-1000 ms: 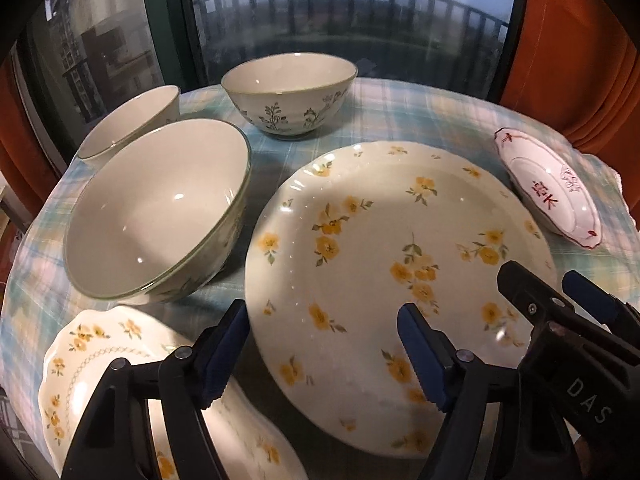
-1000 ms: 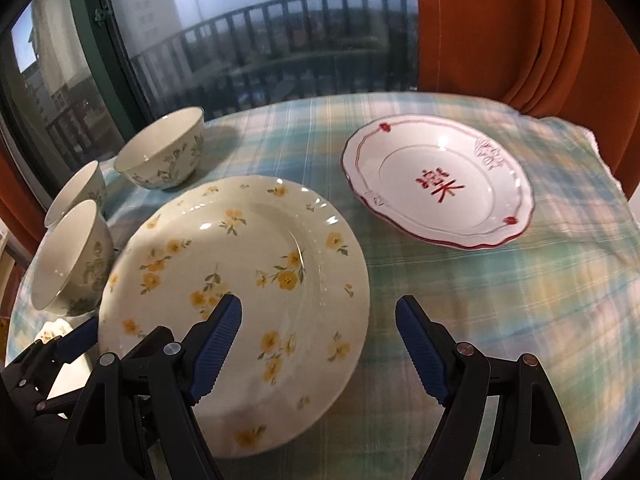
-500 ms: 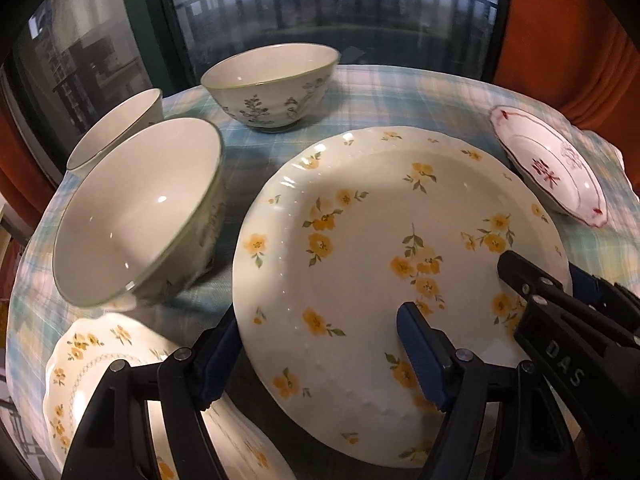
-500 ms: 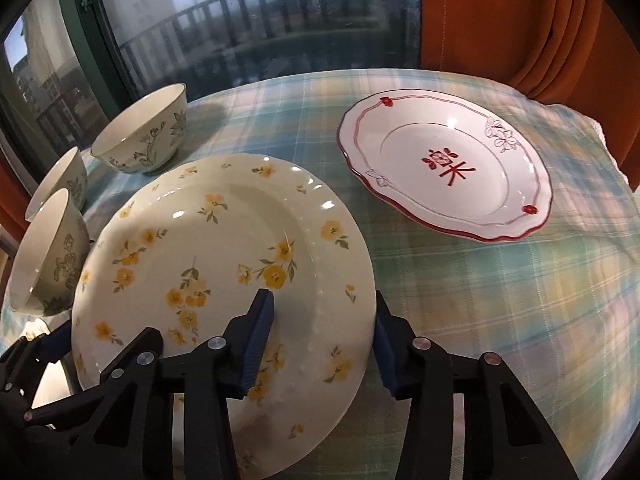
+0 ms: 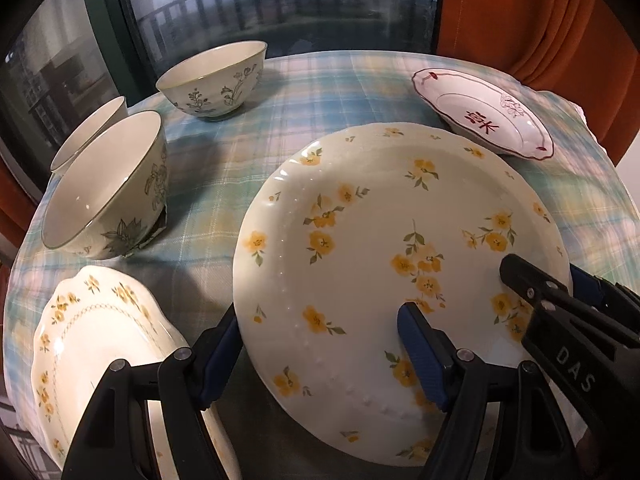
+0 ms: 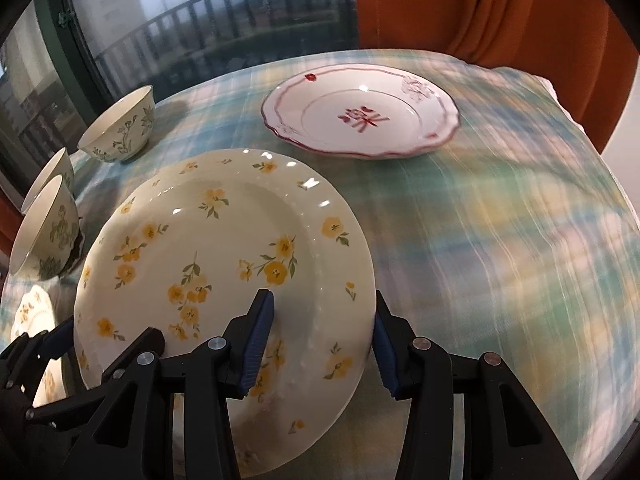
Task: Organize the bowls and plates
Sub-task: 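Lift the round plate and carry it over the scalloped plate, then lower the round plate onto the scalloped plate and open both grippers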
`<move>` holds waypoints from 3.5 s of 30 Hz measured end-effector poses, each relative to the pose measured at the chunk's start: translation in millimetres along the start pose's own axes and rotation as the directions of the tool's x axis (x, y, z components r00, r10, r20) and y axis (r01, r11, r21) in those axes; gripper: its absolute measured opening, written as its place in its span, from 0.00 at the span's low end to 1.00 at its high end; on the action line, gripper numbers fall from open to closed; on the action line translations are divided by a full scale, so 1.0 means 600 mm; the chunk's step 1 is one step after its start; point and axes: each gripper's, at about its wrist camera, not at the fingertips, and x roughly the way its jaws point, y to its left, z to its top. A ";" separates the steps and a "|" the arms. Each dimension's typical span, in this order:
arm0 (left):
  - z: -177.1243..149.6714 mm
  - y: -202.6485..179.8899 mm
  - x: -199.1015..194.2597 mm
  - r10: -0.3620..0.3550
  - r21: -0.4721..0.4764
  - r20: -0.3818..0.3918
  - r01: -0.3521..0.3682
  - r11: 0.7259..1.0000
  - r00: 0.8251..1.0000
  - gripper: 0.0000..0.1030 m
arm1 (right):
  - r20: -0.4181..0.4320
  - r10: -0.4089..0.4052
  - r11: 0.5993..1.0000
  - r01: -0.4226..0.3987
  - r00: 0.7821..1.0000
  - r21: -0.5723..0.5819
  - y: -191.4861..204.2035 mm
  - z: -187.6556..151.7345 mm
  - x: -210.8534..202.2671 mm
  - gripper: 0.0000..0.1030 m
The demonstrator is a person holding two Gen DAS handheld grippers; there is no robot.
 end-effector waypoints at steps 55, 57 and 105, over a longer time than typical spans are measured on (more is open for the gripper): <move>-0.107 0.145 -0.164 -0.047 -0.069 0.225 0.064 0.996 0.973 0.73 | 0.179 -0.035 0.999 0.042 0.983 -0.033 0.126 -0.102 -0.169 0.57; -0.116 0.162 -0.165 -0.047 -0.078 0.223 0.066 0.995 0.974 0.73 | 0.182 -0.036 0.998 0.045 0.983 -0.050 0.144 -0.108 -0.173 0.57; -0.149 0.294 -0.079 0.067 -0.155 0.044 -0.059 0.986 0.997 0.77 | 0.066 -0.011 0.973 0.026 0.998 -0.230 0.312 -0.130 -0.090 0.56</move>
